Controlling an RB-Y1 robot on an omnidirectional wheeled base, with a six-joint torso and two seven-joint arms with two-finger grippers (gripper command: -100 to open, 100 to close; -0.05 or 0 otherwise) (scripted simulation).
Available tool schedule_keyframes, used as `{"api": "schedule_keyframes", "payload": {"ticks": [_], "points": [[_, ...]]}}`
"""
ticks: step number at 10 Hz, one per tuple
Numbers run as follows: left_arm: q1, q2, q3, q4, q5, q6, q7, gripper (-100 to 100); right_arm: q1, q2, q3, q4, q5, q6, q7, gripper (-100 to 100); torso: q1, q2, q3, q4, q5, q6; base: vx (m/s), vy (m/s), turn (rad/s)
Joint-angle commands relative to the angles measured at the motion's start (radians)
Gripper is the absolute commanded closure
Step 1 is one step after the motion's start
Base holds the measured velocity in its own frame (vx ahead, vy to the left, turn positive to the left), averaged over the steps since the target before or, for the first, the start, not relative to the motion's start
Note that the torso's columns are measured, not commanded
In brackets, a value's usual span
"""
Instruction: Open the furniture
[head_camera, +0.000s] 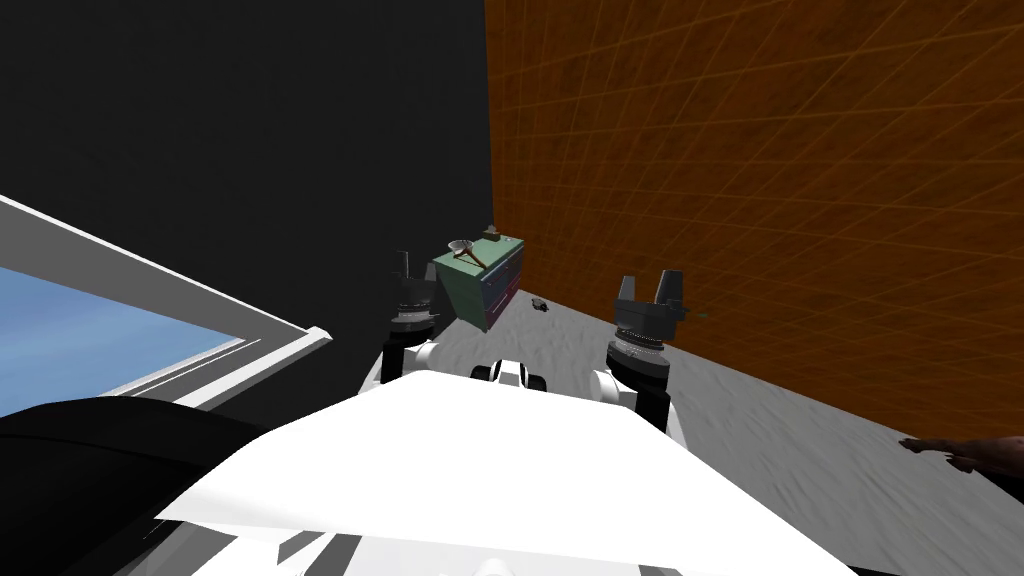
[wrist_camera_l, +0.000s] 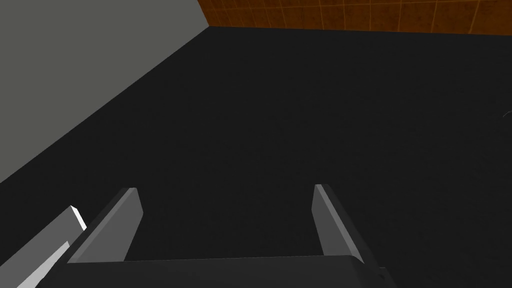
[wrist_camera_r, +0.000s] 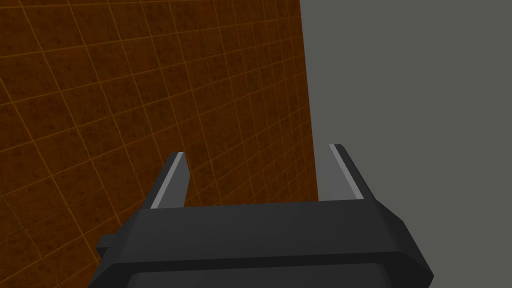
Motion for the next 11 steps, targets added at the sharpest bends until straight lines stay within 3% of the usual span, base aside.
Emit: {"api": "schedule_keyframes", "payload": {"ticks": [1,6,11], "points": [[-0.023,0.034,-0.014,0.061,0.0,-0.015,-0.002,-100,0.0,0.0,0.0,0.0,0.0,0.0,0.0,0,0.0,0.003,-0.004,0.003,0.0,0.0,0.056,0.021,-0.003],[-0.067,0.069,-0.056,0.209,0.002,-0.07,-0.004,-100,0.0,0.0,0.0,0.0,0.0,0.0,0.0,0,-0.001,0.005,-0.005,0.004,0.0,0.0,0.088,0.026,-0.001],[-0.098,0.08,-0.087,0.33,0.003,-0.11,-0.006,-100,0.0,0.0,0.0,0.0,0.0,0.0,0.0,0,-0.001,0.006,-0.004,0.005,0.0,0.0,0.063,0.019,-0.001]]}}
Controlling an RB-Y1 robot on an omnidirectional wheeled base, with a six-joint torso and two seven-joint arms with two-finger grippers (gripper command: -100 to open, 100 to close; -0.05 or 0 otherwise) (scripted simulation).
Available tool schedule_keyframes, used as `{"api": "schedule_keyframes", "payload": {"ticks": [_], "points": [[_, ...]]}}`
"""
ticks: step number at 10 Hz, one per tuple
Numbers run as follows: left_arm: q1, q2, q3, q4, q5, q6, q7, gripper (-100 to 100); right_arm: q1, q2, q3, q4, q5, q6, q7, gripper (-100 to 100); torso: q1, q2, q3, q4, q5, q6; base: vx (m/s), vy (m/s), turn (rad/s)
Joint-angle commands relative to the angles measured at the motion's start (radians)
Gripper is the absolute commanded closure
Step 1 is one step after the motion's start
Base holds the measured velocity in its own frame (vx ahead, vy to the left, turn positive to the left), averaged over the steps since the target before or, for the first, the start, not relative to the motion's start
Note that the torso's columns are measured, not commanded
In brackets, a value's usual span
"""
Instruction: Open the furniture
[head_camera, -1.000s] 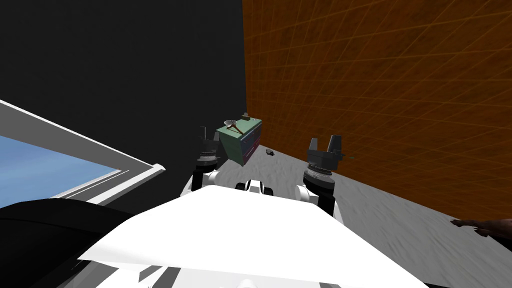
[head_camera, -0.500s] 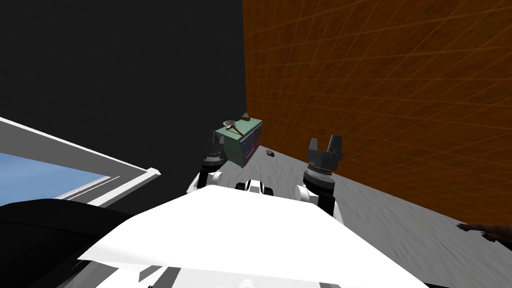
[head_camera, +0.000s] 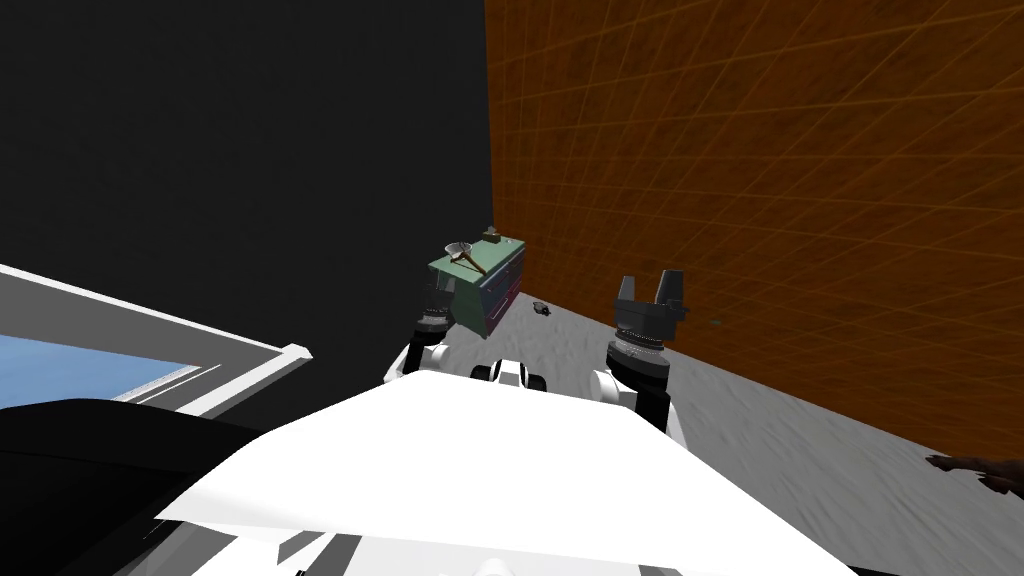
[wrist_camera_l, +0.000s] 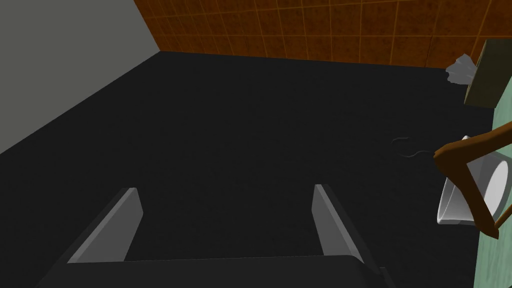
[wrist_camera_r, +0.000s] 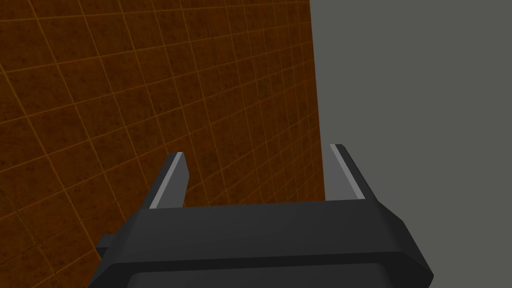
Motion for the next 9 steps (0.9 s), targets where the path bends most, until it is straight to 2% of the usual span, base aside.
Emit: {"api": "schedule_keyframes", "payload": {"ticks": [1,4,6,9], "points": [[-0.021,0.005,-0.026,0.082,0.0,-0.038,-0.002,-100,0.0,0.0,0.0,0.0,0.0,0.0,0.0,0,0.001,0.0,0.0,0.0,0.0,0.0,0.092,0.035,-0.003],[-0.033,0.006,-0.037,0.141,0.0,-0.053,-0.003,-100,0.0,0.0,0.0,0.0,0.0,0.0,0.0,0,-0.001,0.0,0.0,0.0,0.0,0.0,0.062,0.017,-0.001],[-0.058,0.008,-0.061,0.214,0.001,-0.083,-0.004,-100,0.0,0.0,0.0,0.0,0.0,0.0,0.0,0,0.0,0.0,0.0,0.0,0.0,0.0,0.08,0.022,-0.003],[-0.072,0.009,-0.074,0.284,0.001,-0.098,-0.005,-100,0.0,0.0,0.0,0.0,0.0,0.0,0.0,0,0.0,0.0,0.0,0.0,0.0,0.0,0.073,0.021,-0.001]]}}
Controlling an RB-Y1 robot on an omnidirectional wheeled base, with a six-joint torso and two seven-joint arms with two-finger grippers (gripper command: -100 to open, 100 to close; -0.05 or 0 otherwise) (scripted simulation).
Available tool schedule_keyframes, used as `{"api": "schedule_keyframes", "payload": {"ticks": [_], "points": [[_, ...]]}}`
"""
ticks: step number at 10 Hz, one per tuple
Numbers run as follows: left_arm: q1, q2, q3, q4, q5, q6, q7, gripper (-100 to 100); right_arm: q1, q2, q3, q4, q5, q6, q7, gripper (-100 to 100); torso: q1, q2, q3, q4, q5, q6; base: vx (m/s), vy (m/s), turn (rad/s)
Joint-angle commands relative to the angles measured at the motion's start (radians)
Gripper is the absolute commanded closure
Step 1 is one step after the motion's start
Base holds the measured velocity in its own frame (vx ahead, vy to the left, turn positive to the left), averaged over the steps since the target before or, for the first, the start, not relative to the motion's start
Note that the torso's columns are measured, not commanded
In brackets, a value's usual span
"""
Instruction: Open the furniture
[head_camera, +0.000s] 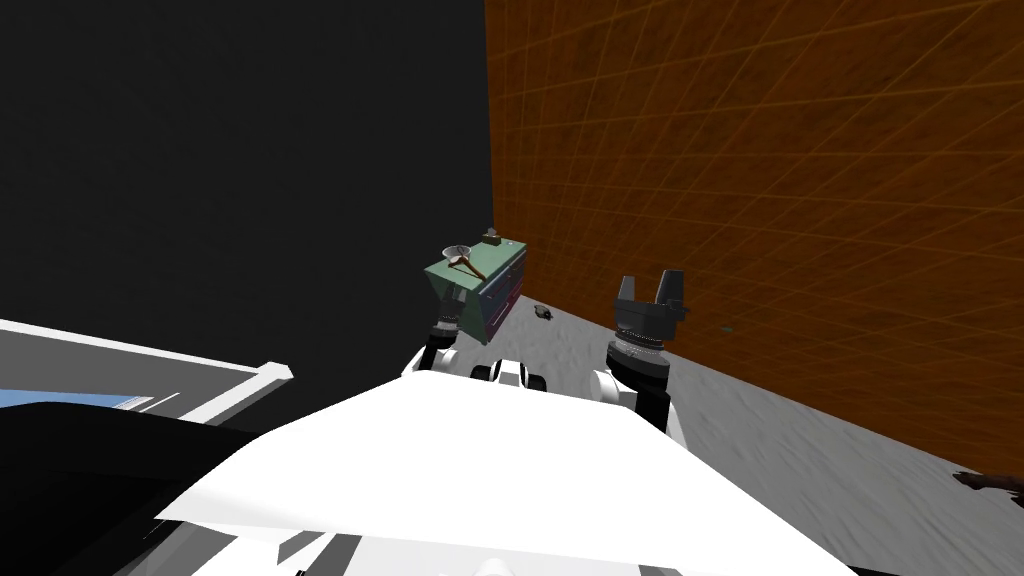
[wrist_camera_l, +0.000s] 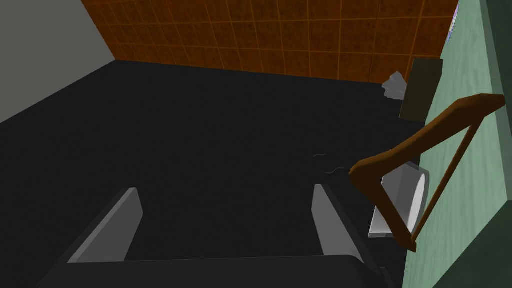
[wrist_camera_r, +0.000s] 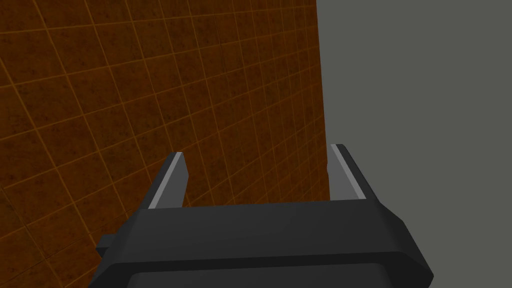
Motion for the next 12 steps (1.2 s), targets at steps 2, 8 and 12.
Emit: {"api": "schedule_keyframes", "payload": {"ticks": [2,8,12], "points": [[-0.016,-0.001,-0.021,0.089,-0.001,-0.029,-0.002,-100,0.0,0.0,0.0,0.0,0.0,0.0,0.0,0,0.0,0.0,0.0,0.0,0.0,0.0,0.064,0.021,-0.001],[-0.059,-0.004,-0.061,0.229,0.0,-0.075,-0.004,-100,0.0,0.0,0.0,0.0,0.0,0.0,0.0,0,0.0,0.002,0.001,0.0,0.0,0.0,0.053,0.016,-0.001],[-0.089,-0.008,-0.087,0.334,0.0,-0.105,-0.006,-100,0.0,0.0,0.0,0.0,0.0,0.0,0.0,0,0.0,0.0,0.0,0.0,0.0,0.0,0.063,0.019,-0.001]]}}
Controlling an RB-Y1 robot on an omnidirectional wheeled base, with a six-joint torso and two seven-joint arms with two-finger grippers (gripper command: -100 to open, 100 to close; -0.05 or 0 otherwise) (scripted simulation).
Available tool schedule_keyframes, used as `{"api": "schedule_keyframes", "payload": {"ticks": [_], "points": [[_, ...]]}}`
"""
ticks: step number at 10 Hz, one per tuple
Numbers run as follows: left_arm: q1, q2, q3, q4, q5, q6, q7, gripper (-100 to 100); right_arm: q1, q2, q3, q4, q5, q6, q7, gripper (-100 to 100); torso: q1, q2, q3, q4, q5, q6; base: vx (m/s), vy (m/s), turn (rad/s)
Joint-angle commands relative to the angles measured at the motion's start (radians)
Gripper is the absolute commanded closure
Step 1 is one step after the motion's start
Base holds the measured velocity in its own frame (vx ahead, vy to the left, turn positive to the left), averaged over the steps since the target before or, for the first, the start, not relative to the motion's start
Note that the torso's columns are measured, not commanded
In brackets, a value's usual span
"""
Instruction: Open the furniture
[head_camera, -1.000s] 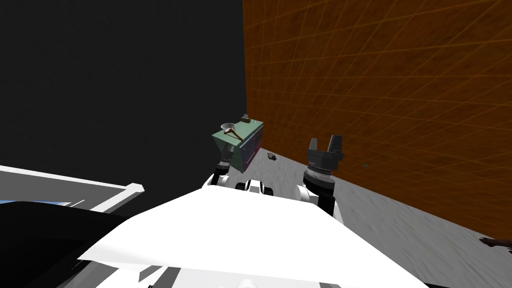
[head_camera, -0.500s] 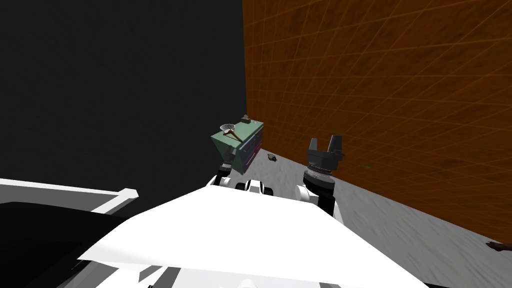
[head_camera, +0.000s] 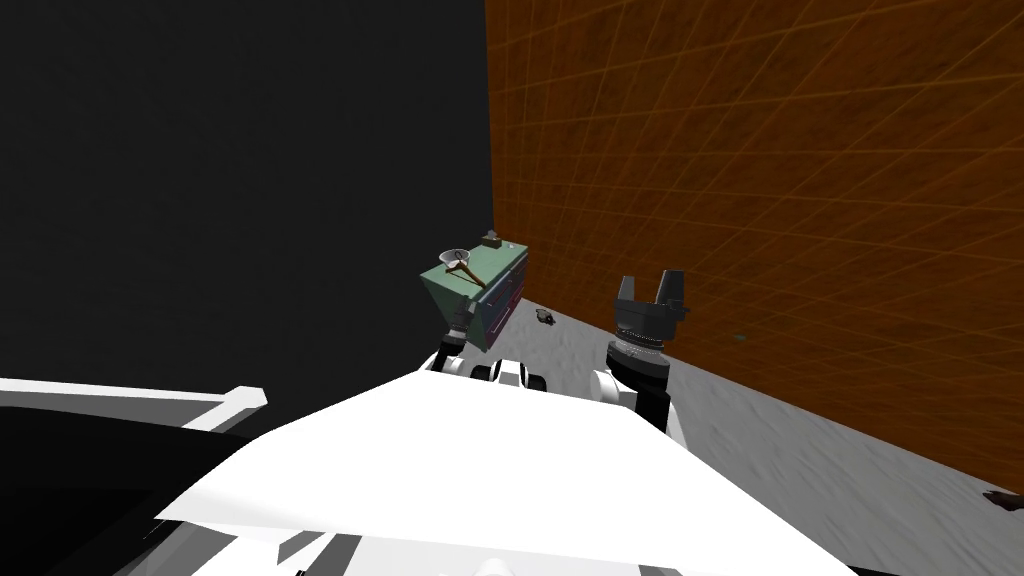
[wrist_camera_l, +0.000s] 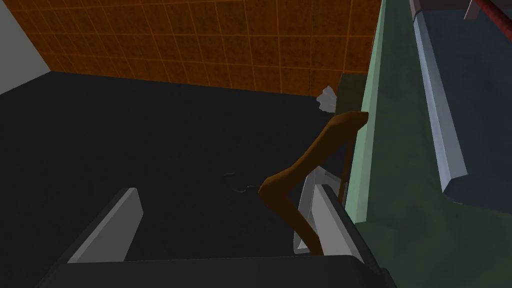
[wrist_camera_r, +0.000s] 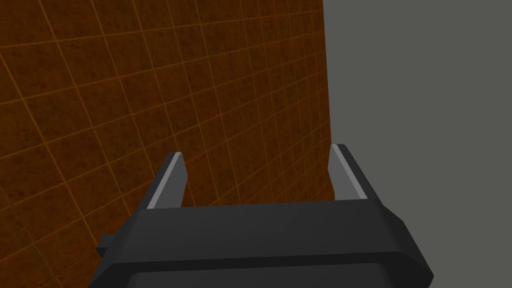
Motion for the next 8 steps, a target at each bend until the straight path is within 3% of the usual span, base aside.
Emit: {"api": "schedule_keyframes", "payload": {"ticks": [1,8], "points": [[-0.018,-0.005,-0.016,0.078,0.0,-0.02,-0.002,-100,0.0,0.0,0.0,0.0,0.0,0.0,0.0,0,0.0,0.0,0.0,0.0,0.0,0.0,0.066,0.014,-0.002],[-0.075,-0.017,-0.065,0.276,0.0,-0.074,-0.005,-100,0.0,0.0,0.0,0.0,0.0,0.0,0.0,0,0.001,0.001,0.001,0.0,0.0,0.0,0.062,0.019,-0.001]]}}
